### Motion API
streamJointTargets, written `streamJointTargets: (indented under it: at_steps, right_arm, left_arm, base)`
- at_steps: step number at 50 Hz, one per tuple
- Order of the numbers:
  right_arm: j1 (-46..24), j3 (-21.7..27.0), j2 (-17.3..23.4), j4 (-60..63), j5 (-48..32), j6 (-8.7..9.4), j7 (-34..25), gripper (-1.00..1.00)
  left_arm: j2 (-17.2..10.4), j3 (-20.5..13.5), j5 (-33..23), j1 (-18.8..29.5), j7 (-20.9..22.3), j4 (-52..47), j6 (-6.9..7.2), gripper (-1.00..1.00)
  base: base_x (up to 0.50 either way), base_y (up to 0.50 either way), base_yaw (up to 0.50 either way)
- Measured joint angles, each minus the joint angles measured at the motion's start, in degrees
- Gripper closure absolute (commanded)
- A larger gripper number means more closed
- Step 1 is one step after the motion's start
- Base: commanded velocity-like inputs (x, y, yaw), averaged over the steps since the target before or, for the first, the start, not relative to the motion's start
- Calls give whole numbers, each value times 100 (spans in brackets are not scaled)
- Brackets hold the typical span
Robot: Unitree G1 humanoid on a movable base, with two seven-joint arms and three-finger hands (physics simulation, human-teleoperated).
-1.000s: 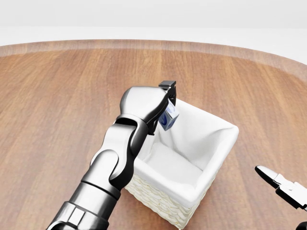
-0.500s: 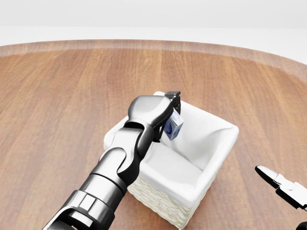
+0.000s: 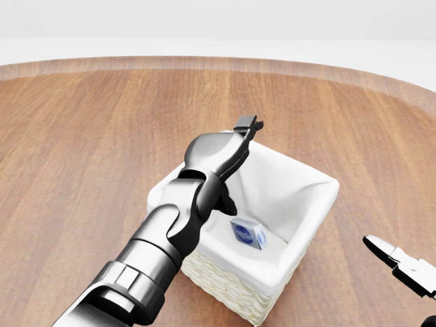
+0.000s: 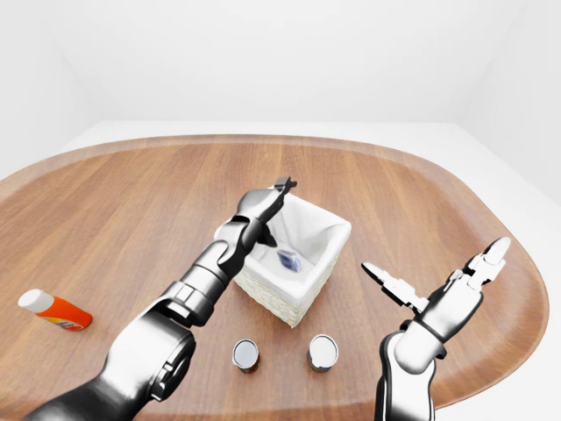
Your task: Pick up the alphabet soup and the cream cheese box, and put them in the basket.
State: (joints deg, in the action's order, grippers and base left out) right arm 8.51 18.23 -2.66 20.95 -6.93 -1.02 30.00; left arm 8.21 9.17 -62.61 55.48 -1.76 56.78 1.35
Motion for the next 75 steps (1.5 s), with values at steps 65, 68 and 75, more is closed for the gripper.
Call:
streamJointTargets:
  at_steps: [65,68,75]
  right_arm:
    - [7,-26,-3,-31,-39,-33,0,-100]
    - [9,-26,-5,-26,-39,-32,0,-100]
    - [18,-23,-11,-4,-35,-23,0,-100]
  left_arm:
    - [-545,-298,690,-1497,-140,-3662,201,-100]
    - [-589,-322,726,-1613,-192,-3821,183,-100]
    - [-739,-431,870,-1943,-208,-4390,191,-100]
  base:
    - [0,0,0]
    - [0,0,0]
    - [0,0,0]
